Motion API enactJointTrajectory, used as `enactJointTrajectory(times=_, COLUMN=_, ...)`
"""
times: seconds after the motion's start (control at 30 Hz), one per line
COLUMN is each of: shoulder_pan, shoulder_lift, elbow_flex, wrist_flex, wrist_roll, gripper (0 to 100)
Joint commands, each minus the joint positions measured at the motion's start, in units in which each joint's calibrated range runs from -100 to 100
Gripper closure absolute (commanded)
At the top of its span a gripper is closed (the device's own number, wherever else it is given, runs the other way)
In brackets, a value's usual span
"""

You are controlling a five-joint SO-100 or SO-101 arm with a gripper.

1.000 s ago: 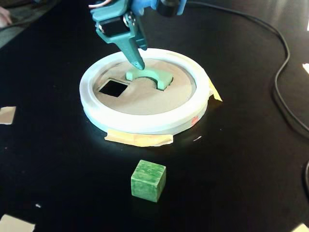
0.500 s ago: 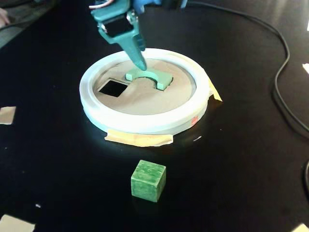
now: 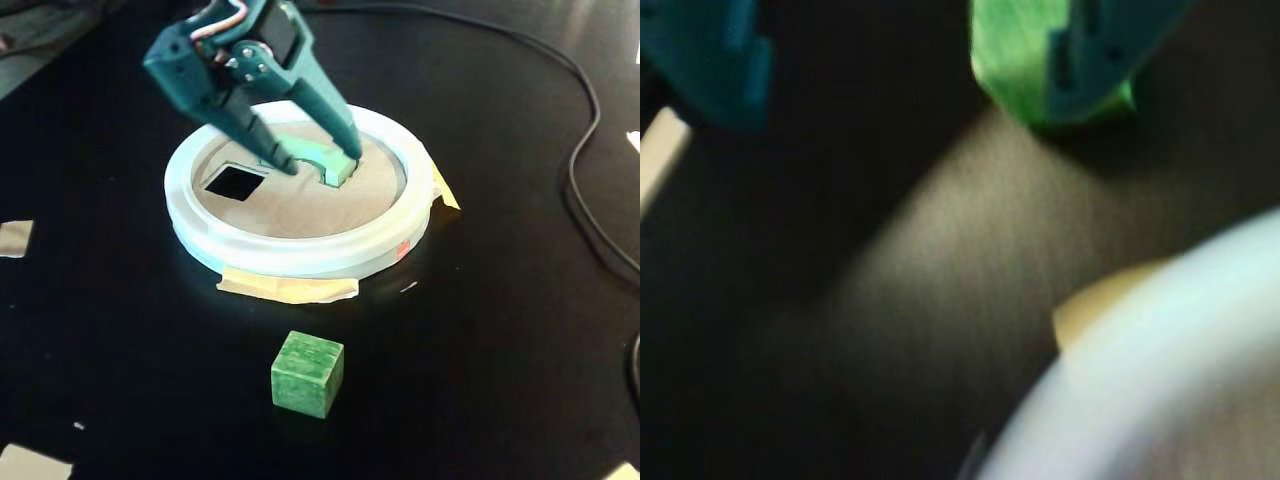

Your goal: Pick up the U shape block and drop it in corresponding U shaped hole

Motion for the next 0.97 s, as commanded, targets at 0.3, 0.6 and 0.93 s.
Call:
enactJointTrajectory(times=0.3, shoulder_pan=26.02, shoulder_lift=-73.01, elbow_flex=43.5, wrist_flex=14.07, wrist_roll=5.27, gripper=54)
enactJointTrajectory(times=0.6, shoulder_pan=24.4, shoulder_lift=-95.58, elbow_flex=60.08, wrist_flex=14.37, wrist_roll=5.23, gripper=54)
enactJointTrajectory(times=0.93, shoulder_pan=24.27, shoulder_lift=-96.21, elbow_flex=69.28, wrist_flex=15.28, wrist_roll=5.18, gripper=54)
